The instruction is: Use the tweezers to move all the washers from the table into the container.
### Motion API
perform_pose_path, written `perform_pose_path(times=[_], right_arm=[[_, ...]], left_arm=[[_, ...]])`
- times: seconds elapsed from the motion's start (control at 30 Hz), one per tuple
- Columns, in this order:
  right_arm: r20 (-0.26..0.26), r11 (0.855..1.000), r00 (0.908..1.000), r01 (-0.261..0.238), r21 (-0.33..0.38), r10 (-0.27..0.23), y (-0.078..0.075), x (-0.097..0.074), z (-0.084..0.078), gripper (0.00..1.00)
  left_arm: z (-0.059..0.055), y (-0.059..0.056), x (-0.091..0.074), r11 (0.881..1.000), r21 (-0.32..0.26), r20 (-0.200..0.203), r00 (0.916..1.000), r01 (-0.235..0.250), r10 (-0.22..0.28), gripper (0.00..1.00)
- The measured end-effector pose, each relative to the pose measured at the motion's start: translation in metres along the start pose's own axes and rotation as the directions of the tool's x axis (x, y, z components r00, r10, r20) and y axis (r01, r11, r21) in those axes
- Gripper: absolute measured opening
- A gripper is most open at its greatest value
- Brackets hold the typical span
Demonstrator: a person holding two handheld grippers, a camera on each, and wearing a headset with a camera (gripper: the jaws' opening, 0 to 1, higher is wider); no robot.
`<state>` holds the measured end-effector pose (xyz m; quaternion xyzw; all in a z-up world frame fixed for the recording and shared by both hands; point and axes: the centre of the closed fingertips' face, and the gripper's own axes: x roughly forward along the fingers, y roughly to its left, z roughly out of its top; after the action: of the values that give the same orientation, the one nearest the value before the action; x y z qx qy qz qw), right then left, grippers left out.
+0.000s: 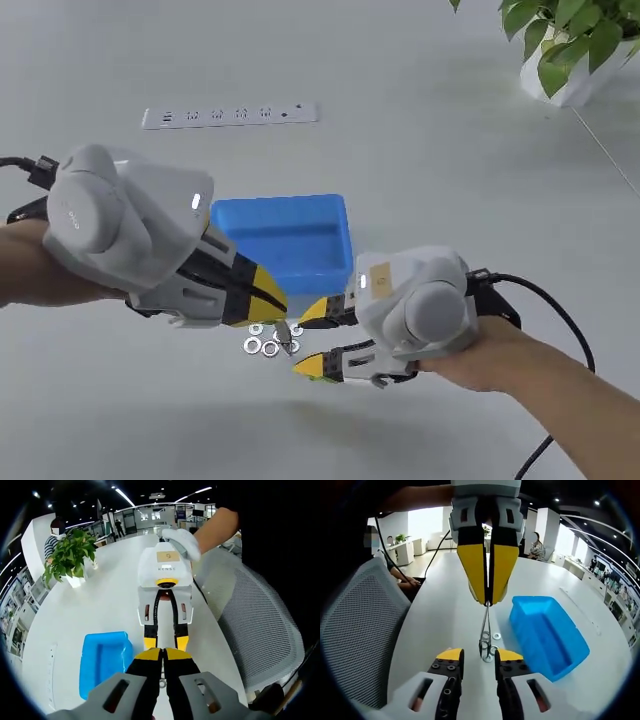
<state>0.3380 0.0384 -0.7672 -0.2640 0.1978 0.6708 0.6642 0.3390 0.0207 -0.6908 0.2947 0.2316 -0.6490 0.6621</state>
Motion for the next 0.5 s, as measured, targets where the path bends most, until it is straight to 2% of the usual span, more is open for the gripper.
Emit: perform_pose_path(times=[0.23,0.5], right_arm=[[-0.005,1.000,1.0000,-0.006,-0.010,0.006,-0.002,0.009,0.002,0.20],[-0.004,1.000,0.9998,0.018,0.010,-0.018,-0.009,0.014,0.003,0.12]], left_arm=[[0.001,0.000,0.001,1.000,-0.007,0.003,1.0000,0.002,-0.002,0.04],[-0.001,0.001,0.000,1.000,-0.012,0.005,1.0000,-0.001,0.001,0.05]])
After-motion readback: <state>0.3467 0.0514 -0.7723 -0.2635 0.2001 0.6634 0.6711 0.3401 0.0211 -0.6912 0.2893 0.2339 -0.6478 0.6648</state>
